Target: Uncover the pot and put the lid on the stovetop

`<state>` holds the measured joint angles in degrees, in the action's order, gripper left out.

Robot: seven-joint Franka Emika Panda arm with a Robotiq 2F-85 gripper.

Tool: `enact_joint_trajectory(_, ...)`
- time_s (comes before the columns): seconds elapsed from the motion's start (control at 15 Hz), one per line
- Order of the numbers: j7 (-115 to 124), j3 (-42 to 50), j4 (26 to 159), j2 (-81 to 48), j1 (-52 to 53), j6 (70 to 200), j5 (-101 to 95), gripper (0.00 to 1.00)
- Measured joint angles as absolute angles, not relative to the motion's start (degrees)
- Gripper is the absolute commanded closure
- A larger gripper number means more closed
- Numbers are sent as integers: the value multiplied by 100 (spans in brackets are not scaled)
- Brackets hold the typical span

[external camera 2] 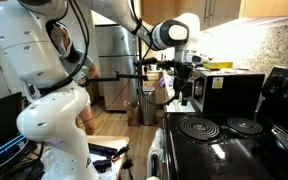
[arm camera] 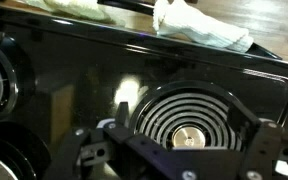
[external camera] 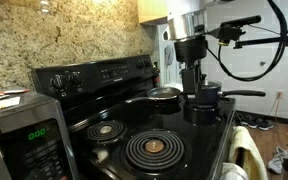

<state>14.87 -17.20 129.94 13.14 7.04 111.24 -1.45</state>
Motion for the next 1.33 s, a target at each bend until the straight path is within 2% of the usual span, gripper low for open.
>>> enact_joint_trajectory(0.53, 1487, -1629, 12992, 1312, 723, 11124, -143, 0)
enact_joint_trajectory(1.33, 1453, -301, 12650, 1196, 152, 11182, -206, 0)
